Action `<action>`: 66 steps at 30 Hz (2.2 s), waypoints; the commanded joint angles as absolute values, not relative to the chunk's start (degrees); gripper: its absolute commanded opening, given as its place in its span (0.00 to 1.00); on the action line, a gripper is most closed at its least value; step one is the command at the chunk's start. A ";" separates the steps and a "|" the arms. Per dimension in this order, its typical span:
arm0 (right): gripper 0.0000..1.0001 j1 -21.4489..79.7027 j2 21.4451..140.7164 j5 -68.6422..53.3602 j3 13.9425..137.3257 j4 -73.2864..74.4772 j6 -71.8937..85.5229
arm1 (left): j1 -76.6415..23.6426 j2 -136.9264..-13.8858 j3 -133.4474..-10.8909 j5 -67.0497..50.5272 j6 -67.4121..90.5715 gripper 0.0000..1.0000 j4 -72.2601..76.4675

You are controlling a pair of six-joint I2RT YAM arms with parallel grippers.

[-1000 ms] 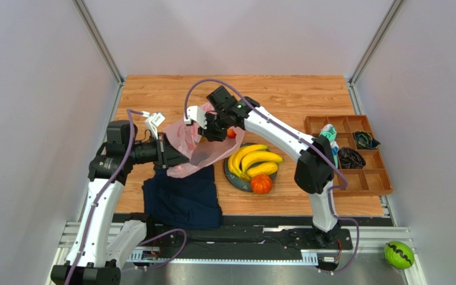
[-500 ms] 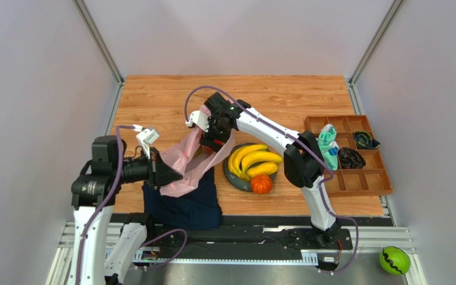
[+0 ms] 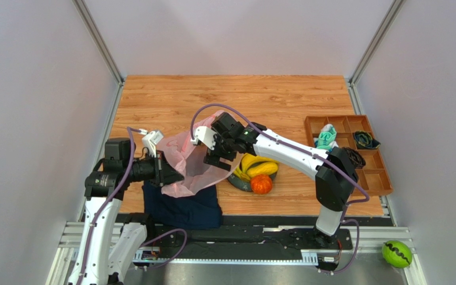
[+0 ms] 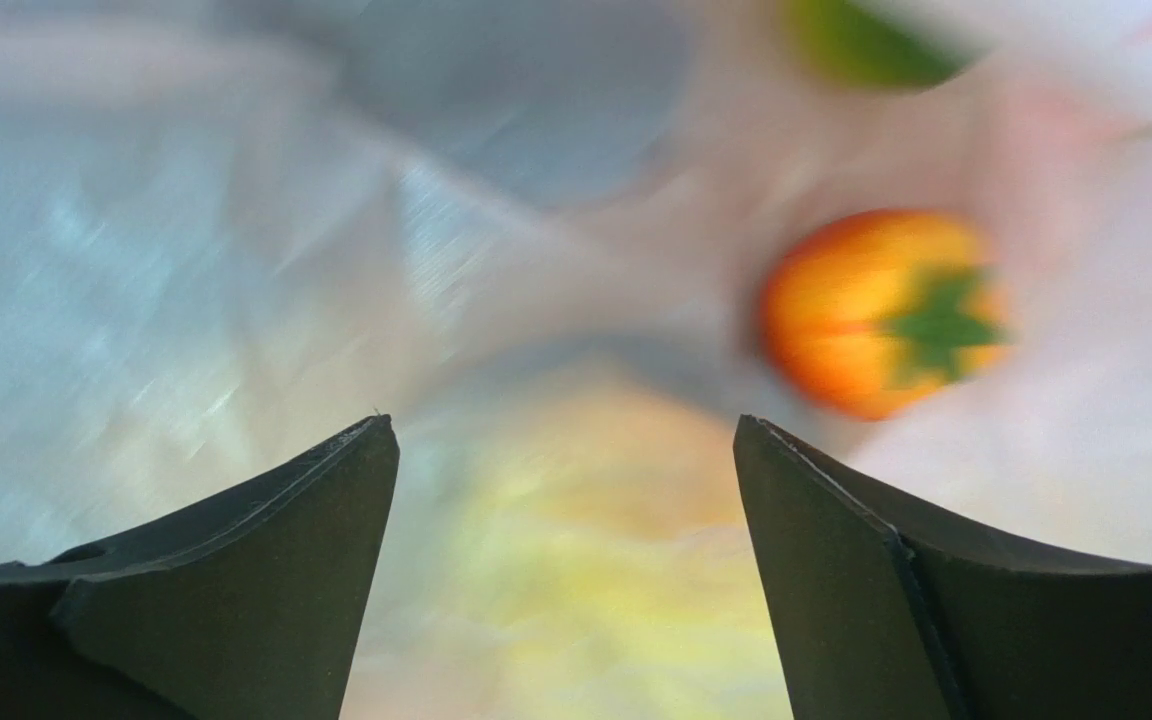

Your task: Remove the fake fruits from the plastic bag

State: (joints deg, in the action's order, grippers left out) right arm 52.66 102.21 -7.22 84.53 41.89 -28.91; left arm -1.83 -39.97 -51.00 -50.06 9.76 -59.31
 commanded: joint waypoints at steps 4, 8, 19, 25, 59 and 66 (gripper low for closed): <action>0.82 49.22 111.16 -0.88 94.91 34.89 -28.13 | -1.49 -39.73 -51.77 -53.87 10.72 0.00 -56.25; 0.82 48.34 115.92 2.17 101.50 36.47 -31.19 | -1.49 -39.29 -51.68 -54.23 9.94 0.00 -57.56; 0.88 45.97 125.77 12.56 104.33 34.21 -40.43 | -1.49 -37.97 -51.59 -53.79 7.74 0.00 -59.85; 0.74 44.91 132.01 14.06 110.65 34.08 -42.45 | -1.41 -38.06 -52.47 -53.09 6.42 0.00 -61.43; 0.22 37.45 81.48 -26.20 76.32 54.23 -37.61 | -1.32 -50.44 -58.00 -49.66 9.84 0.00 -43.51; 0.23 34.81 82.53 -22.50 69.62 46.69 -39.55 | -1.23 -52.38 -59.68 -48.78 8.70 0.00 -43.77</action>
State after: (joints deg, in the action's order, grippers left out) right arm 36.03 81.06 -25.34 72.10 52.62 -36.99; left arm -1.72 -52.05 -56.99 -49.19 10.57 -45.34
